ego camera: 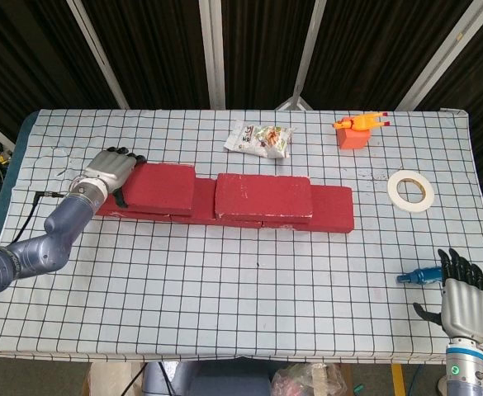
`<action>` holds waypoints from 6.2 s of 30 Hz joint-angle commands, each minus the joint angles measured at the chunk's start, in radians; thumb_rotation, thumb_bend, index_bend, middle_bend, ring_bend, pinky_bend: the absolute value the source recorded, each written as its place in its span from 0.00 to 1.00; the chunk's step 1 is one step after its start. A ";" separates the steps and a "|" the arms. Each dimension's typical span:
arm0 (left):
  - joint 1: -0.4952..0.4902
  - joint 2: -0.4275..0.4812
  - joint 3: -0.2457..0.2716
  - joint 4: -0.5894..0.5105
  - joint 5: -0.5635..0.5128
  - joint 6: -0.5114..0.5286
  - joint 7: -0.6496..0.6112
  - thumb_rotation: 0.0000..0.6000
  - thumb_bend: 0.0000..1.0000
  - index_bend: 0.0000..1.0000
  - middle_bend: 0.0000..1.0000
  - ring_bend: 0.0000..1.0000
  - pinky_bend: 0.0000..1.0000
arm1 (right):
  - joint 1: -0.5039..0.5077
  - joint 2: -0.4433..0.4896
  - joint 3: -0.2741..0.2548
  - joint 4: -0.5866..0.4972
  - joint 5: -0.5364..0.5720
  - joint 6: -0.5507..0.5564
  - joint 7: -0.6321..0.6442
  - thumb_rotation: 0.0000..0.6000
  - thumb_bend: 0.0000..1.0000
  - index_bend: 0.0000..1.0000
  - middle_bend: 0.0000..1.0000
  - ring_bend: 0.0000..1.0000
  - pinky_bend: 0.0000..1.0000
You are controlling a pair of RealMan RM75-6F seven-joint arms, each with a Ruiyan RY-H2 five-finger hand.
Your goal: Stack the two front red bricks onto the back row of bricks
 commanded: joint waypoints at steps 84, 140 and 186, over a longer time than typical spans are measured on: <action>-0.109 -0.222 0.087 0.106 -0.105 0.126 -0.030 1.00 0.00 0.21 0.14 0.06 0.08 | 0.004 0.040 -0.007 -0.011 0.018 -0.020 0.050 1.00 0.18 0.05 0.00 0.00 0.00; -0.118 -0.195 0.061 0.065 -0.144 0.133 0.012 1.00 0.00 0.00 0.00 0.00 0.02 | 0.015 0.028 -0.007 -0.012 0.039 -0.018 0.030 1.00 0.18 0.05 0.00 0.00 0.00; 0.243 -0.008 0.074 -0.034 0.271 0.125 -0.221 1.00 0.00 0.03 0.00 0.00 0.02 | 0.034 0.023 -0.010 -0.003 0.070 -0.044 0.020 1.00 0.18 0.05 0.00 0.00 0.00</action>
